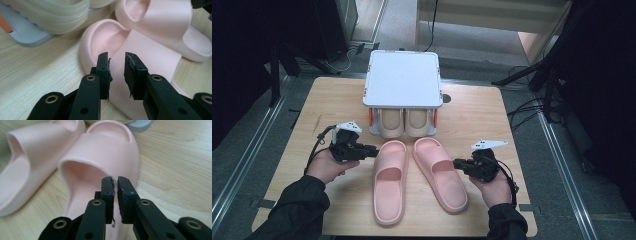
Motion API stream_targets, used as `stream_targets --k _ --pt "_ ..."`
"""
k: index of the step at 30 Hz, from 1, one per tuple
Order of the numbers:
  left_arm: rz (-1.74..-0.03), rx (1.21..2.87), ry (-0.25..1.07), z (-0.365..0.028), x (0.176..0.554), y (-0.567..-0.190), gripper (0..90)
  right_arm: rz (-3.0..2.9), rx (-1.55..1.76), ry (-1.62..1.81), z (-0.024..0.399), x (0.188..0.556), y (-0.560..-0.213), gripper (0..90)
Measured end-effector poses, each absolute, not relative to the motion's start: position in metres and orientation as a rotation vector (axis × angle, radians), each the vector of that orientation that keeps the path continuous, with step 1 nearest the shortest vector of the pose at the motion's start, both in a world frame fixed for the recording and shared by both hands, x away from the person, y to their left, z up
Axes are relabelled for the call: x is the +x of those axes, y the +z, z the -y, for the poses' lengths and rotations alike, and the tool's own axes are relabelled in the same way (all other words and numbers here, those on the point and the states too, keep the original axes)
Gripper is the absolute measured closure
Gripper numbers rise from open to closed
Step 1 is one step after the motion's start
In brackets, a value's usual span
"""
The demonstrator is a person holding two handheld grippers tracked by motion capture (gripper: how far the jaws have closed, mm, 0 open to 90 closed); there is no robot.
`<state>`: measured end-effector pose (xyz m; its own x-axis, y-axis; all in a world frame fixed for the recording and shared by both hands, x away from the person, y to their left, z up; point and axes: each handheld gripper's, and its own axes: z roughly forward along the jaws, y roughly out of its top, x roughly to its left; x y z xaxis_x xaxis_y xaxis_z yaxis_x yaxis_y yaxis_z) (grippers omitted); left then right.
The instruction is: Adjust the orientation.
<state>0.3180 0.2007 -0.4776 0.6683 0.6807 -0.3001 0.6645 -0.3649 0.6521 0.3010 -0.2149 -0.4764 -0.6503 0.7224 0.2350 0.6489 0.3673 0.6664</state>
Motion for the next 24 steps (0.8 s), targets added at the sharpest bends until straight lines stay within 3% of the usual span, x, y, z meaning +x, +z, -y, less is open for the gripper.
stream_targets --k 24 --pt "-1.092 2.120 0.031 -0.212 0.300 -0.493 73.1 -2.589 1.280 0.998 0.209 0.333 -0.495 86.3"
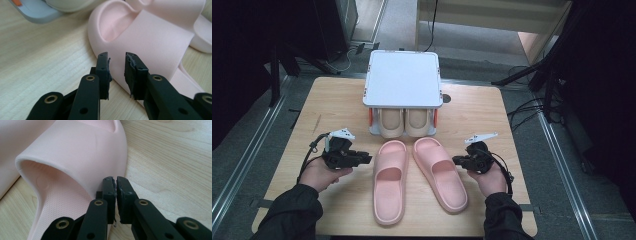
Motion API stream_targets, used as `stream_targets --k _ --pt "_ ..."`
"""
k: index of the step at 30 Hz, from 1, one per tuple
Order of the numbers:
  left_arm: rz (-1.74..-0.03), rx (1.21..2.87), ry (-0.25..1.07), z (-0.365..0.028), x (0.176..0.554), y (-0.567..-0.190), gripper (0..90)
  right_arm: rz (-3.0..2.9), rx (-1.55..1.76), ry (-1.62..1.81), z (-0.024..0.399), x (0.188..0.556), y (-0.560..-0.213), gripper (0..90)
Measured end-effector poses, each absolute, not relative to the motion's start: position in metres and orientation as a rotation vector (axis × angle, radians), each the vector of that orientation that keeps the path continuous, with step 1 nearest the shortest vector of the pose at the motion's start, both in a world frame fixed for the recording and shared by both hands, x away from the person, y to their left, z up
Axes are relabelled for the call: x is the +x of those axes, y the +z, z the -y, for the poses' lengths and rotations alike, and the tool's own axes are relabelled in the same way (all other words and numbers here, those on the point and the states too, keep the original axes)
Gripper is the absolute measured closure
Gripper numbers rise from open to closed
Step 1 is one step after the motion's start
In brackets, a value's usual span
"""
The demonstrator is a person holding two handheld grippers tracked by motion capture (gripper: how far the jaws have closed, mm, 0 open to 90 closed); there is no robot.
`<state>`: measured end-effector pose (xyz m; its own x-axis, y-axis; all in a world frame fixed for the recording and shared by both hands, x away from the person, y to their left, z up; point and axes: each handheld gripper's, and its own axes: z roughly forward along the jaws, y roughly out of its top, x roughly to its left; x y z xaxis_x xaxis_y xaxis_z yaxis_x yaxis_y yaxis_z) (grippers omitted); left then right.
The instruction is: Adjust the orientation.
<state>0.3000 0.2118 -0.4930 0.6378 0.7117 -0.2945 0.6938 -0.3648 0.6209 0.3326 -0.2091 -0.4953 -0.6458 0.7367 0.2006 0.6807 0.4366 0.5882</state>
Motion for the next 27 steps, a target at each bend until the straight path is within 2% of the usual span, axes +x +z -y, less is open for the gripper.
stream_targets --k 11,23,27 --pt "-1.080 2.194 -0.003 -0.196 0.299 -0.505 73.7 -2.609 1.260 1.006 0.199 0.332 -0.497 86.1" --pt "-1.067 2.163 -0.019 -0.189 0.297 -0.500 73.9 -2.626 1.227 1.011 0.186 0.330 -0.500 85.2" --pt "-1.048 2.163 -0.078 -0.186 0.296 -0.502 73.6 -2.629 1.237 1.036 0.183 0.331 -0.502 85.3"
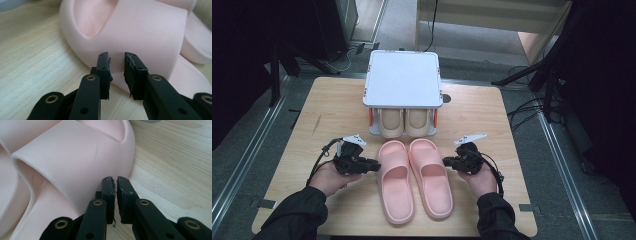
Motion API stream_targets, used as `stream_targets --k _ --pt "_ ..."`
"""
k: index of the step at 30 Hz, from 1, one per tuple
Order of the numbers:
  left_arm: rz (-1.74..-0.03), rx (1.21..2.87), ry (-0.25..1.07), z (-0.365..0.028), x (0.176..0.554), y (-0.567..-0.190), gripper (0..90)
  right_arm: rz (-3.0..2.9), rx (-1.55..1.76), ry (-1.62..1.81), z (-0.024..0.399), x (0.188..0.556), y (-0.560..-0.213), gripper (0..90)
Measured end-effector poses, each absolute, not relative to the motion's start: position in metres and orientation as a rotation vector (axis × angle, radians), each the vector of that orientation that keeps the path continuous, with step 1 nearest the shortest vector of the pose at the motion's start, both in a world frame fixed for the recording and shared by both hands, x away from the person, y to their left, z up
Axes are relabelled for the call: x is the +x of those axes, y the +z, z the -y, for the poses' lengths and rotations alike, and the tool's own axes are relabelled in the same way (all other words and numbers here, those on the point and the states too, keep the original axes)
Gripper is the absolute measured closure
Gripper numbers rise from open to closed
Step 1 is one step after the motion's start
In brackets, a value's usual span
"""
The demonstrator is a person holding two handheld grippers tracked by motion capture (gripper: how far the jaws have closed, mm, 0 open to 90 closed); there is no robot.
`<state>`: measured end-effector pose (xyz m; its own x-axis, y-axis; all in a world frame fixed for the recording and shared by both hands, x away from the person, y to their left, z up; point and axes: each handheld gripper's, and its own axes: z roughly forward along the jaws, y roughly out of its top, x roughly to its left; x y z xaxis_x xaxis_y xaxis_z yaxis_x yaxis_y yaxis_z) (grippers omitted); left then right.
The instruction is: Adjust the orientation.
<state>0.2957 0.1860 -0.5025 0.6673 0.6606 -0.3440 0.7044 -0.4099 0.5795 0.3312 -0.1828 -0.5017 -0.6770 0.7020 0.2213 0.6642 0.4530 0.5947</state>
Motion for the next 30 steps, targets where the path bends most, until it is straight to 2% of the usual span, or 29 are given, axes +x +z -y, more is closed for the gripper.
stream_targets --k 8,13,30 --pt "-1.048 2.164 -0.071 -0.186 0.295 -0.502 73.3 -2.607 1.256 1.044 0.179 0.332 -0.504 86.1" --pt "-1.035 2.167 -0.057 -0.187 0.295 -0.500 68.7 -2.598 1.263 1.051 0.179 0.334 -0.504 84.2" --pt "-1.073 2.094 0.017 -0.201 0.306 -0.488 63.5 -2.511 1.306 1.203 0.193 0.330 -0.486 80.0"
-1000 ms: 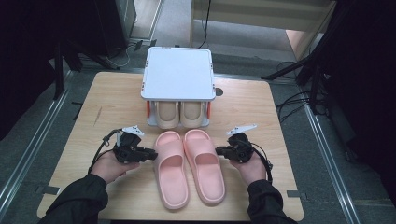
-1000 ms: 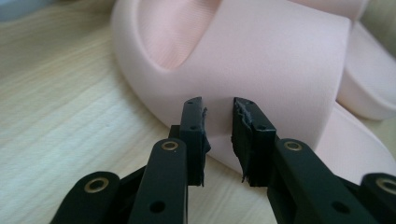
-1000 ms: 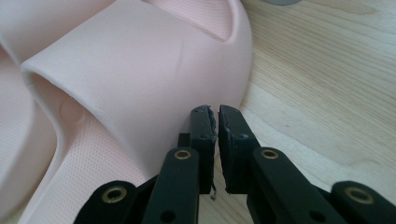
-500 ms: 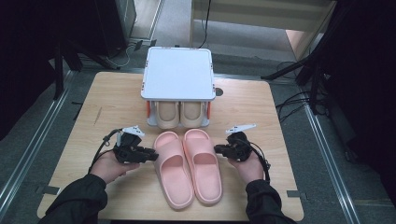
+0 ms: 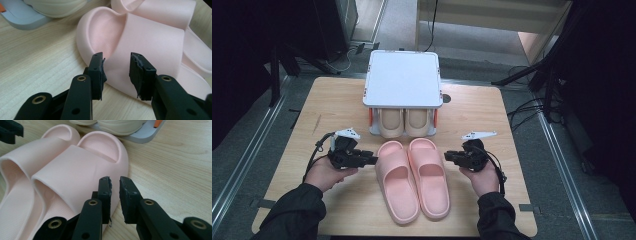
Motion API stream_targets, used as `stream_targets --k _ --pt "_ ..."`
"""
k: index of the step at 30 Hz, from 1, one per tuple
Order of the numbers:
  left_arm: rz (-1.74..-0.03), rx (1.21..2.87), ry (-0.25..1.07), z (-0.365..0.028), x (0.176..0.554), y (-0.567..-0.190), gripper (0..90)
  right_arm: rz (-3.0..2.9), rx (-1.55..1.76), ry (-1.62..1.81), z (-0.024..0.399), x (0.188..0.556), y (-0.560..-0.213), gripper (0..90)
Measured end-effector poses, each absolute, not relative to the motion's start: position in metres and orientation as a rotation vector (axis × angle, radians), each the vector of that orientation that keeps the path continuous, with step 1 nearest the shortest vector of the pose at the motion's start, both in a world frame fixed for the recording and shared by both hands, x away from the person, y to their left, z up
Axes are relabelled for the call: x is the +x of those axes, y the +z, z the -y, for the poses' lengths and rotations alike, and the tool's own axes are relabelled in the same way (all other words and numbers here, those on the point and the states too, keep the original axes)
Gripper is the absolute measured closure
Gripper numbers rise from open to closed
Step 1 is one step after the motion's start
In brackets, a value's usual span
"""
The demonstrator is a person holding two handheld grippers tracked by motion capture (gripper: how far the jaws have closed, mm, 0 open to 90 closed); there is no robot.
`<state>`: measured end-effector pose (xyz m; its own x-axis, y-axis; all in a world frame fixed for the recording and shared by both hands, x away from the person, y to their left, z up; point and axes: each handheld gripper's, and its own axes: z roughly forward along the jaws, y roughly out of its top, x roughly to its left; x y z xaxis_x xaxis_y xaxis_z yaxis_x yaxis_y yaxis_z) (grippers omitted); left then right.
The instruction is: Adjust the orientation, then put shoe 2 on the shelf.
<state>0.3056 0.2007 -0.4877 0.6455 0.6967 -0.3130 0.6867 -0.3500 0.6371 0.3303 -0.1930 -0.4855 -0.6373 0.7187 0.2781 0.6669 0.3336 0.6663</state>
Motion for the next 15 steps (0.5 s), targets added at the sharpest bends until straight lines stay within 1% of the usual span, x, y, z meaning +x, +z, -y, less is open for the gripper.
stream_targets --k 10,15 --pt "-1.067 2.099 0.041 -0.192 0.323 -0.489 65.5 -2.506 1.281 1.257 0.192 0.313 -0.474 78.7" --pt "-1.059 2.123 0.038 -0.187 0.329 -0.493 65.5 -2.503 1.245 1.299 0.187 0.297 -0.466 76.2"
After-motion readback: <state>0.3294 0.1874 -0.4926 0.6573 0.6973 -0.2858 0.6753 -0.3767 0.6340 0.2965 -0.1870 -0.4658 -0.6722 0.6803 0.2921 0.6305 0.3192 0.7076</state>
